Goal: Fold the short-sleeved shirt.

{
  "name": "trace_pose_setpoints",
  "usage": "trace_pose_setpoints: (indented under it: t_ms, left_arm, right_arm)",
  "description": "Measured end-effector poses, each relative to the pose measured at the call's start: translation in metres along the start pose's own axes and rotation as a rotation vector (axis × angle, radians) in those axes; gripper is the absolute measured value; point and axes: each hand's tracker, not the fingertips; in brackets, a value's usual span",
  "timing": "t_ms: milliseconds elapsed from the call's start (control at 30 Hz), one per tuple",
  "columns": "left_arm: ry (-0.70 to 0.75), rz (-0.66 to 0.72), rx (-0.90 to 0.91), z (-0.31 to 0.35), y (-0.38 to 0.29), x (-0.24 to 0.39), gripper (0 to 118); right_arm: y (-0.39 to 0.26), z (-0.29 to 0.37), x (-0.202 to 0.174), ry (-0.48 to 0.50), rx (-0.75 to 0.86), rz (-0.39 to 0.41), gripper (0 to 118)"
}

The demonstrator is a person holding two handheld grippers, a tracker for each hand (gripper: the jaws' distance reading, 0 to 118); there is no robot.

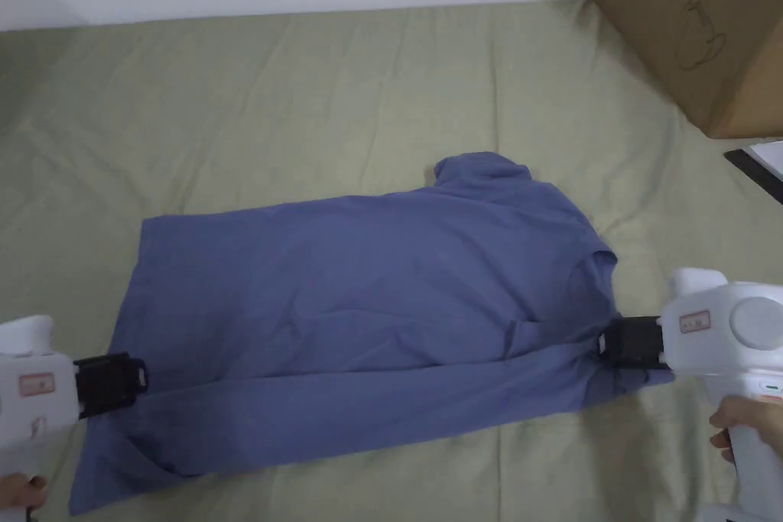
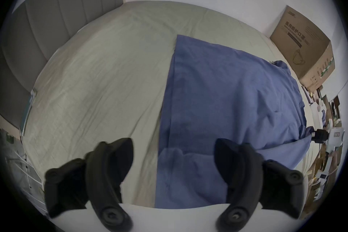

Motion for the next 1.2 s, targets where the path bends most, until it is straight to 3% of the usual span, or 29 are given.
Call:
trace_pose_setpoints:
  t_ms: [67,200,233,267,300,333,367,400,433,533,567,600,633,667,700,767,833,900,933,967,1000,1033,1067,1133,1200]
  left_arm:
    - [-0.038,0.025,0.043,0.017,-0.012,-0.007,94]
    - [-0.042,0.057,0.054,0.058,-0.042,-0.016,93]
    - [-0.061,0.081,0.062,0.068,-0.051,-0.018,92]
    - [-0.08,0.101,0.076,0.077,-0.06,-0.019,87]
    - [-0.096,0.125,0.095,0.087,-0.072,-0.02,74]
    - [-0.092,0.134,0.094,0.093,-0.082,-0.019,40]
    - [-0.087,0.136,0.085,0.094,-0.089,-0.019,12]
    - [-0.085,0.148,0.075,0.096,-0.097,-0.018,3]
    - [-0.091,0.149,0.057,0.097,-0.103,-0.017,3]
    - [-0.137,0.156,0.069,0.091,-0.107,-0.015,3]
    - [-0.143,0.167,0.079,0.087,-0.104,-0.015,8]
    - [-0.138,0.183,0.09,0.082,-0.098,-0.015,27]
    - [-0.136,0.199,0.092,0.073,-0.091,-0.015,68]
    - [-0.147,0.214,0.085,0.064,-0.086,-0.014,91]
    - [-0.167,0.222,0.076,0.053,-0.081,-0.013,100]
    - [-0.163,0.247,0.055,0.033,-0.075,-0.008,100]
    - [-0.064,0.272,-0.057,0.006,-0.074,-0.005,95]
    - [0.01,0.243,-0.035,-0.001,-0.079,0.001,84]
    - [0.047,0.204,-0.017,0.007,-0.079,0.009,69]
    - [0.095,0.144,-0.018,0.011,-0.078,0.015,56]
    - [0.124,0.119,-0.006,0.013,-0.078,0.018,48]
    - [0.107,0.125,0.001,0.012,-0.078,0.012,37]
    - [0.082,0.139,-0.004,0.013,-0.076,0.011,28]
    - [0.059,0.131,-0.012,0.015,-0.072,0.012,15]
    - [0.004,0.144,-0.02,0.019,-0.07,0.011,13]
  right_arm:
    - [-0.008,0.019,0.005,0.054,0.056,0.002,110]
    - [-0.031,0.063,0.007,0.074,0.104,0.0,105]
    - [-0.04,0.073,0.007,0.076,0.129,0.012,97]
    - [-0.049,0.081,0.005,0.072,0.131,0.014,81]
    - [-0.059,0.086,0.004,0.067,0.138,0.016,56]
    - [-0.068,0.089,0.002,0.056,0.145,0.015,23]
    - [-0.076,0.09,0.001,0.04,0.146,0.0,5]
    - [-0.083,0.09,0.0,0.046,0.138,-0.014,3]
    - [-0.09,0.089,-0.001,0.059,0.116,-0.019,0]
    - [-0.105,0.085,-0.008,0.08,0.098,-0.021,0]
    - [-0.107,0.084,-0.009,0.078,0.094,-0.022,0]
    - [-0.108,0.081,-0.01,0.085,0.09,-0.025,0]
    - [-0.108,0.079,-0.01,0.089,0.083,-0.045,0]
    - [-0.108,0.078,-0.009,0.097,0.078,-0.063,0]
    - [-0.109,0.077,-0.009,0.115,0.079,-0.076,0]
    - [-0.107,0.075,-0.007,0.12,0.081,-0.091,0]
    - [-0.106,0.073,-0.005,0.122,0.083,-0.094,0]
    - [-0.102,0.067,0.001,0.111,0.078,-0.102,0]
    - [-0.098,0.063,0.002,0.105,0.077,-0.104,5]
    - [-0.093,0.059,0.002,0.073,0.069,-0.101,23]
    - [-0.088,0.055,0.003,0.055,0.066,-0.085,50]
    - [-0.083,0.049,0.003,0.047,0.072,-0.066,92]
    - [-0.075,0.04,0.003,0.046,0.07,-0.053,108]
    - [-0.058,0.027,0.0,0.028,0.039,-0.043,108]
    - [-0.041,0.016,-0.001,0.038,0.059,-0.036,107]
